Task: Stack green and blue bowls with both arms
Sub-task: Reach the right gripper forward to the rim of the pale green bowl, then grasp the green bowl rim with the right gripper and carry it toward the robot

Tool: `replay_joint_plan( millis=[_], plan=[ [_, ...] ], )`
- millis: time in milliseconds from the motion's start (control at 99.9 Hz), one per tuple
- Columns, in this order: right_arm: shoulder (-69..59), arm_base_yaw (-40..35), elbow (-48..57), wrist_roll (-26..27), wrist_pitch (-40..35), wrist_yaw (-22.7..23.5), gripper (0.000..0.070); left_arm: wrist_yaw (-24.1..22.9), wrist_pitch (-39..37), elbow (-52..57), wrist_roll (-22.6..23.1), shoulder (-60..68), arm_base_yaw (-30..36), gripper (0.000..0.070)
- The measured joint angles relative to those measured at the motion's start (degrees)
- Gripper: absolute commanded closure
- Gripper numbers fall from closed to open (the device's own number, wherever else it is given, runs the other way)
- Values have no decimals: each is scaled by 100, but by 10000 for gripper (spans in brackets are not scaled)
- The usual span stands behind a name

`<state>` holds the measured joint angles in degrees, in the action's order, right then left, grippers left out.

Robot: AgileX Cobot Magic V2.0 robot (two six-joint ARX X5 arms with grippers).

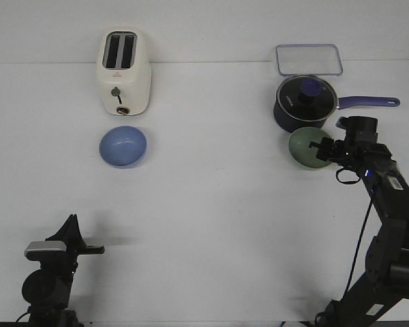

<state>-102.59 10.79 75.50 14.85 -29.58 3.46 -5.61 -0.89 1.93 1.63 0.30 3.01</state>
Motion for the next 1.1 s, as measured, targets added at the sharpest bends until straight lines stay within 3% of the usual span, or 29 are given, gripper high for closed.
replay_joint_plan(
  millis=[40,50,390,550,621,881,1101],
  plan=[
    [-33,0,0,-4,4,0,698,0,0,0,0,0,0,685],
    [-39,0,0,-4,4,0,700,-2,0,0,0,0,0,685],
    [254,17,9,-20,-254,155,699,-2,0,0,0,0,0,685],
    [1156,17,-42,-57,-533,855,699,0,0,0,0,0,0,685],
    [1816,-118,-304,-59,-525,931,699,-2,0,0,0,0,0,685],
    [4059,-1784,-2039,153,-389,1010,699,-2,0,0,0,0,0,685],
    [4203,-3591,-3136,796,-9,721,700,-2,0,0,0,0,0,685]
  ],
)
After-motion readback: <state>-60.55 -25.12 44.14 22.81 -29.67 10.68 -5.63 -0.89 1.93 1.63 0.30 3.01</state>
